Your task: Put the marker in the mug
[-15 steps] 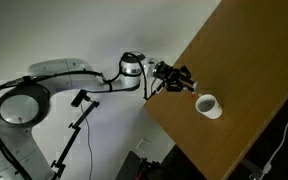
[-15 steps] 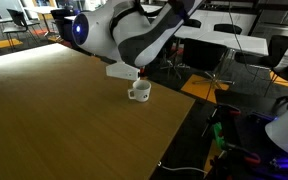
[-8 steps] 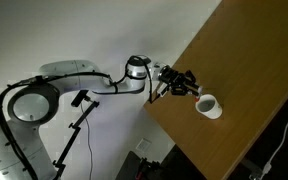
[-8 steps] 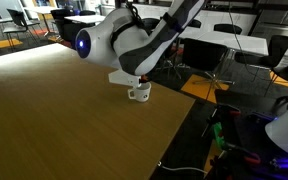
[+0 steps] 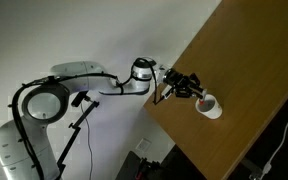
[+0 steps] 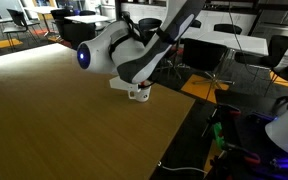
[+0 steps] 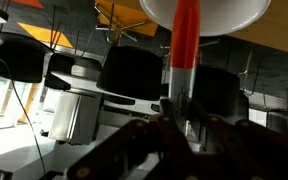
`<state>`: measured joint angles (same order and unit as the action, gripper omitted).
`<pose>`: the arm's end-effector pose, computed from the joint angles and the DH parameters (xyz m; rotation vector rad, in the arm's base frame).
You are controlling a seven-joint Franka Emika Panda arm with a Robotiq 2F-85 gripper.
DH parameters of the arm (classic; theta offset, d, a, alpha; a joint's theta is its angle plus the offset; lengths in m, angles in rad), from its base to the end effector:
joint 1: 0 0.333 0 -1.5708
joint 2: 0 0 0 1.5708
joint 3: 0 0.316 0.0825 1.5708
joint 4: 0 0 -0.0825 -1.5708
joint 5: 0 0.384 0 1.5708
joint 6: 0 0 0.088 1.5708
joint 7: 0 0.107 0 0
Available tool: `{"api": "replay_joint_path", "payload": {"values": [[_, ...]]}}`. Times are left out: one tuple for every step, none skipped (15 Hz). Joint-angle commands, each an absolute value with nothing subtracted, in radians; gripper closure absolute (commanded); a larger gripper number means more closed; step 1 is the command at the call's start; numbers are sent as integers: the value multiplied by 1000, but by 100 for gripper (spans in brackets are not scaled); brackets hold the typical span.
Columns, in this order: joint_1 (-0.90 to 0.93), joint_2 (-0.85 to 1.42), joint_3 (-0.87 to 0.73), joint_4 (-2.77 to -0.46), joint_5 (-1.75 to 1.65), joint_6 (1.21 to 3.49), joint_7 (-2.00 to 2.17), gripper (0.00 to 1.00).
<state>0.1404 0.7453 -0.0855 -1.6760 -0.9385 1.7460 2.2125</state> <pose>0.6245 -0.0342 0.1665 1.4530 -1.5461 0.6358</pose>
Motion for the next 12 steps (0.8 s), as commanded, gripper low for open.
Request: {"api": "replay_joint_path", "payload": {"values": [[146, 791, -85, -1611, -942, 1706, 2201, 52], [147, 798, -84, -1603, -941, 1707, 2199, 51], [148, 804, -84, -1597, -941, 1709, 2198, 45], [149, 806, -84, -1593, -941, 1710, 2197, 37], [150, 804, -83, -1594, -940, 1711, 2197, 31], [151, 800, -83, -1596, -940, 1713, 2199, 22], [153, 792, -83, -1601, -940, 1716, 2202, 15], [154, 773, -82, -1617, -941, 1721, 2210, 8], [155, 754, -82, -1632, -942, 1728, 2218, 1], [157, 737, -81, -1644, -943, 1731, 2224, 0], [158, 718, -82, -1657, -944, 1734, 2232, 0], [159, 696, -81, -1671, -946, 1738, 2237, 0]]}}
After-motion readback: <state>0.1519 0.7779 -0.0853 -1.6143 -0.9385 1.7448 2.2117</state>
